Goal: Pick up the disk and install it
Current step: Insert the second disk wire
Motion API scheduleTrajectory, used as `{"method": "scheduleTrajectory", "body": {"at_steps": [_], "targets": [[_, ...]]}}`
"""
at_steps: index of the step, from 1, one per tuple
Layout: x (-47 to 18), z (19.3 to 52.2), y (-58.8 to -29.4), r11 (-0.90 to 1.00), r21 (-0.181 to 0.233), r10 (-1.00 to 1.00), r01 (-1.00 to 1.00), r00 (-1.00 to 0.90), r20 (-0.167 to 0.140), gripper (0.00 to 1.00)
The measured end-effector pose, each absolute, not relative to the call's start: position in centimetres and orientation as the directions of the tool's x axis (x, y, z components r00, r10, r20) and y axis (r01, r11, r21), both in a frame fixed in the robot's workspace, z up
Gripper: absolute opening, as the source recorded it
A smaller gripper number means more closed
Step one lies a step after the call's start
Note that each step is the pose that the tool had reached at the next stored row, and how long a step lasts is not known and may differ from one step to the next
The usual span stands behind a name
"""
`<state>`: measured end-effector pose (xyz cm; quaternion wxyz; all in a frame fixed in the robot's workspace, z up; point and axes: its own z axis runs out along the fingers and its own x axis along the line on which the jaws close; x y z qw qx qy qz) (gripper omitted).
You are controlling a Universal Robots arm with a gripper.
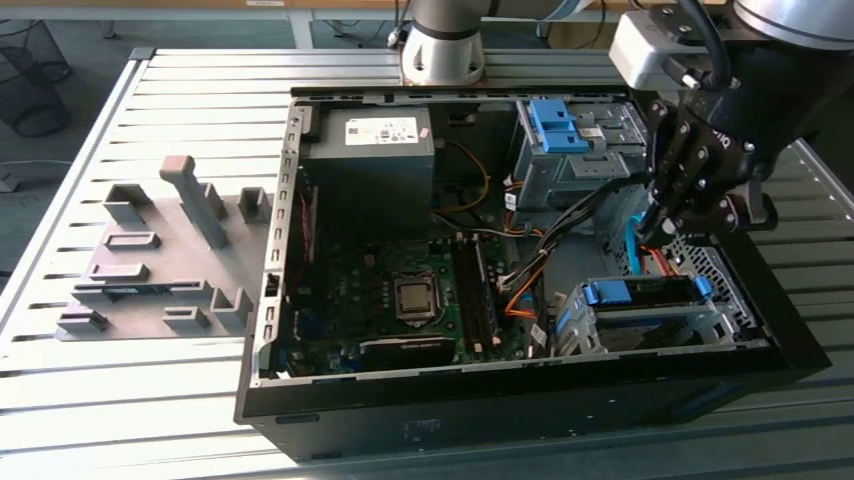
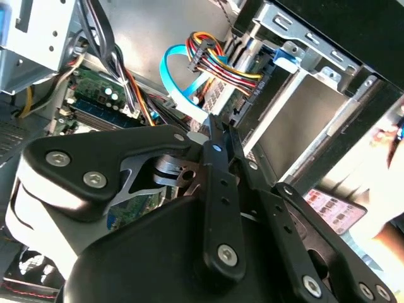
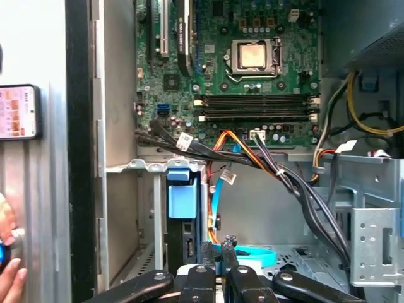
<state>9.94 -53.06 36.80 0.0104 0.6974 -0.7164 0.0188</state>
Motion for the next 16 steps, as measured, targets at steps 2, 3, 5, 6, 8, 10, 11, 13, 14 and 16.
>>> {"method": "scheduleTrajectory", "body": {"at_steps": [2, 3, 5, 6, 8, 10, 11, 13, 14, 16], "targets": [[9.9, 36.7, -53.3, 0.027, -0.012, -0.999, -1.0, -0.028, 0.035, 0.16], [9.9, 36.6, -53.5, 0.028, -0.012, -0.999, -1.0, -0.028, 0.034, 0.16], [9.9, 36.4, -53.8, 0.028, -0.011, -0.999, -1.0, -0.029, 0.03, 0.16], [9.9, 36.3, -53.9, 0.029, -0.011, -0.999, -1.0, -0.029, 0.027, 0.16], [9.9, 36.2, -54.1, 0.029, -0.01, -0.999, -1.0, -0.029, 0.017, 0.16], [10.0, 36.1, -54.2, 0.03, -0.007, -1.0, -1.0, -0.03, 0.005, 0.16], [10.0, 36.1, -54.2, 0.03, -0.003, -1.0, -1.0, -0.03, 0.004, 0.16], [10.2, 36.0, -54.3, 0.03, 0.006, -1.0, -1.0, -0.03, 0.002, 0.16], [10.3, 36.0, -54.3, 0.03, 0.009, -1.0, -0.999, -0.03, 0.001, 0.16], [10.5, 35.9, -54.3, 0.031, 0.01, -1.0, -0.999, -0.031, 0.001, 0.16]]}}
